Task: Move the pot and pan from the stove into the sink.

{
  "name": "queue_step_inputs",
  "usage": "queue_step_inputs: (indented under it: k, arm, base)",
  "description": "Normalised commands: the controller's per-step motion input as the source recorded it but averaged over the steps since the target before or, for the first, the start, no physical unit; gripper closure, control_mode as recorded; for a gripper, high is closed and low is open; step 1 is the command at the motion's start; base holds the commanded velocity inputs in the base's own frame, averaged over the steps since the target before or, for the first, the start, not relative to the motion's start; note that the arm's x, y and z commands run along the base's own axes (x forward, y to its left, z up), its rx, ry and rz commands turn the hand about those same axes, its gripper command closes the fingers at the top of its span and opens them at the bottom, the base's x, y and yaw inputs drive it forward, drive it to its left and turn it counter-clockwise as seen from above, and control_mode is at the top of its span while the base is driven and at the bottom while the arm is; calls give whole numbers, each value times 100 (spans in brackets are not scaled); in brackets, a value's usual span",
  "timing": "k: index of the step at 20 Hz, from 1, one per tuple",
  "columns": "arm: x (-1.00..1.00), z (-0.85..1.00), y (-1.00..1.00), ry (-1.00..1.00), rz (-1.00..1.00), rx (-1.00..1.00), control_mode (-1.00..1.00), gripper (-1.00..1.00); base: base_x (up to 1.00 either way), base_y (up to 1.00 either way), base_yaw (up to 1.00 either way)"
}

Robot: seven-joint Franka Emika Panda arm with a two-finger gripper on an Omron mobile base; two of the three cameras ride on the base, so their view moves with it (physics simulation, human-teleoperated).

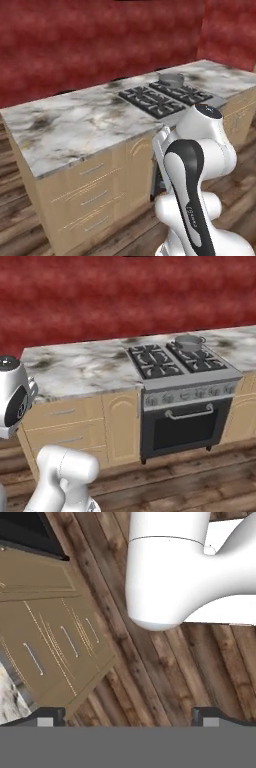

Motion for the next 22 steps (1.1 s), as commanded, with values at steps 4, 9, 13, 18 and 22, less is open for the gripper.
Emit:
queue_step_inputs:
  k: [4,9,13,18,22]
  arm:
    - [0,0,0,0,0,0,100,-100]
    - [0,0,0,0,0,0,100,-100]
    - [0,0,0,0,0,0,100,-100]
    - [0,0,0,0,0,0,100,-100]
    - [0,0,0,0,0,0,100,-100]
  base:
    - [-12,0,49]
    - [-10,0,48]
    - [-10,0,48]
    - [-10,0,48]
    - [-8,-4,44]
